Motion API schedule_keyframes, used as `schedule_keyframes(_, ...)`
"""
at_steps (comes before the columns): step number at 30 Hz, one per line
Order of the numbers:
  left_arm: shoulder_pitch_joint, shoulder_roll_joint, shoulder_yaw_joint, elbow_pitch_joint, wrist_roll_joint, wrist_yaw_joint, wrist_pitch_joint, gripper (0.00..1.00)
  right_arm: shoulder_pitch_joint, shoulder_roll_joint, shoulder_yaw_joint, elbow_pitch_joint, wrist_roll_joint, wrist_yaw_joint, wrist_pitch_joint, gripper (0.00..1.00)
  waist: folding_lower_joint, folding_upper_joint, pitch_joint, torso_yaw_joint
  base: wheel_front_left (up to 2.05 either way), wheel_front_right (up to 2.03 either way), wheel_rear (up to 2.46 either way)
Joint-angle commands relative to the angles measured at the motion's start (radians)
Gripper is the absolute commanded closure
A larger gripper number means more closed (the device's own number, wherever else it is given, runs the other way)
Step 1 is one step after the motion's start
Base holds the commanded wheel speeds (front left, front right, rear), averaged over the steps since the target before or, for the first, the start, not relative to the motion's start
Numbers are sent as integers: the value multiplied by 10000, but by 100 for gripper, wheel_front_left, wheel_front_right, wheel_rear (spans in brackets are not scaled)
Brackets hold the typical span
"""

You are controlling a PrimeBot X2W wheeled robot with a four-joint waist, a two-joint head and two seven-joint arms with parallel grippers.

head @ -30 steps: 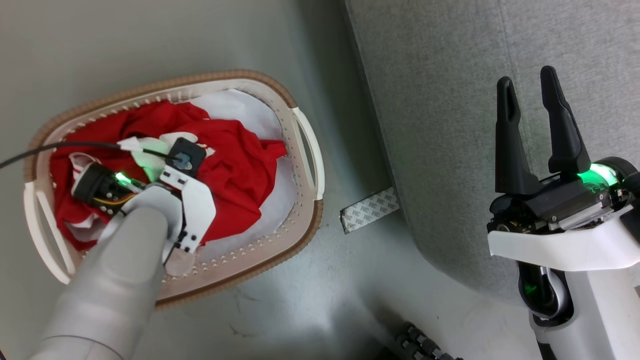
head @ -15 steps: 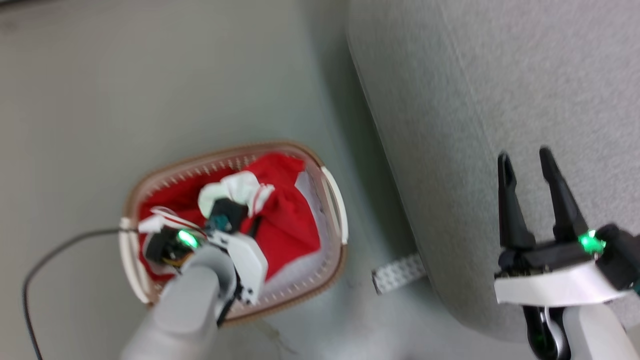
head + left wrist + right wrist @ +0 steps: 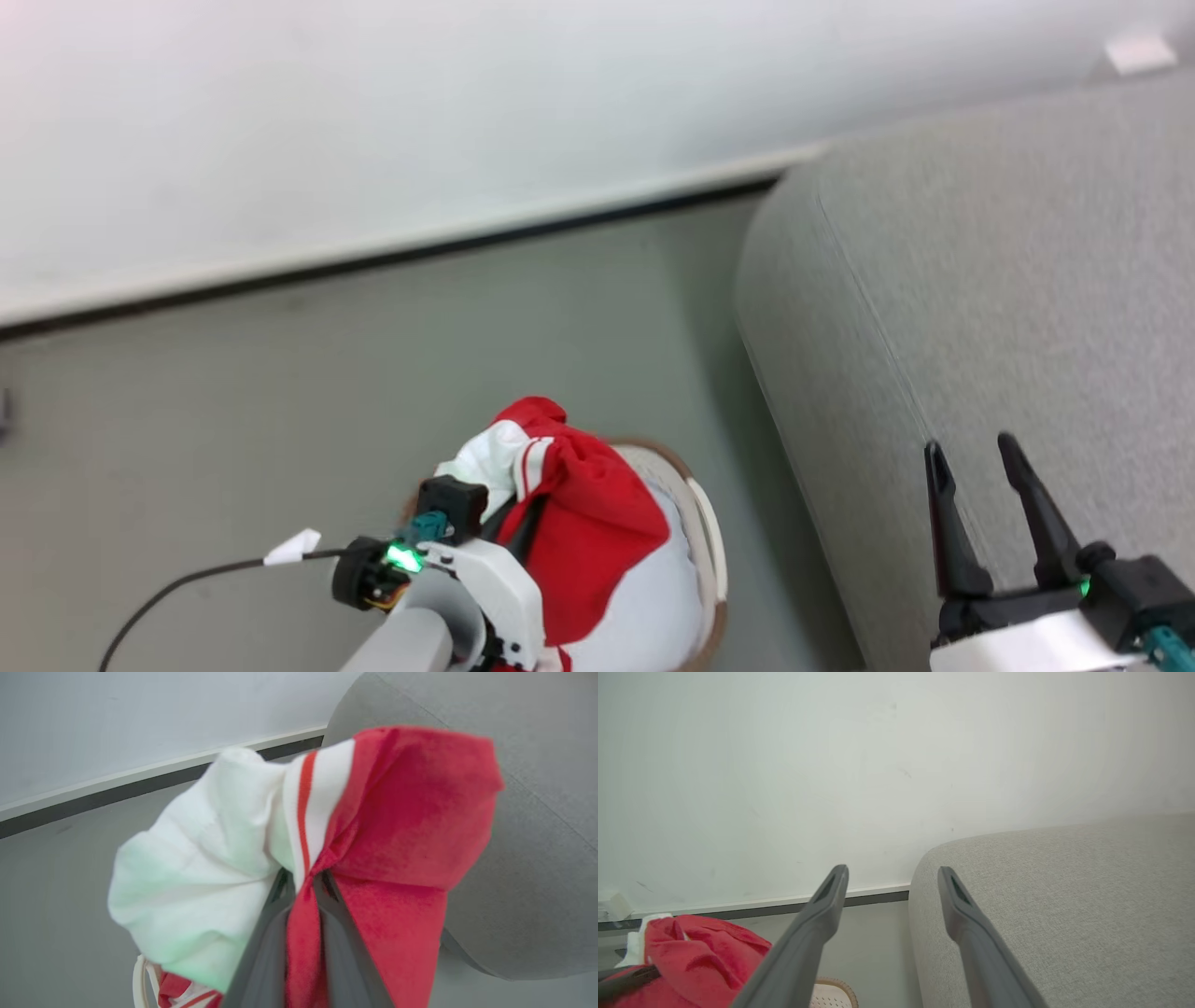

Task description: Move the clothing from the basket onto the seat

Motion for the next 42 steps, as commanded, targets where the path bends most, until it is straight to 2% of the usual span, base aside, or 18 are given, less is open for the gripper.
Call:
schedule_keyframes(1,264,13,-98,-333,-245,133,-31,100,315,-41,-94,75,-98,-21,-4,0,3,0,-1178,723,0,0,0)
schedule_keyframes(11,811,85,-121,-2252,-1090,798,339,100,1338,-34,-281,244,-366,-21,-3,0,3,0,-2363,1198,0,0,0)
schedule_keyframes(21,1091,525,-35,-4033,-1159,1202,946,100,1373,-121,430,231,-329,-21,-3,0,3,0,-2750,1383,0,0,0)
schedule_keyframes(26,1304,673,-136,-4777,-1130,1328,1265,100,848,-793,1808,9,18,-21,-3,0,3,0,-2790,1385,0,0,0)
schedule_keyframes(27,1304,673,-136,-4777,-1130,1328,1265,100,848,-793,1808,9,18,-21,-3,0,3,0,-2790,1385,0,0,0)
schedule_keyframes(36,1551,718,-480,-5635,-1031,1398,1705,100,-1255,-2663,4926,569,848,-21,131,0,3,0,-2721,1379,0,0,0)
schedule_keyframes(39,1538,678,-602,-5747,-1000,1373,1799,100,-2102,-2946,5908,1027,1094,-21,343,0,3,0,-2689,1427,0,0,0)
schedule_keyframes(42,1490,632,-754,-5787,-965,1344,1848,100,-2861,-2897,6722,1584,1400,-21,340,0,3,0,-2681,1519,0,0,0)
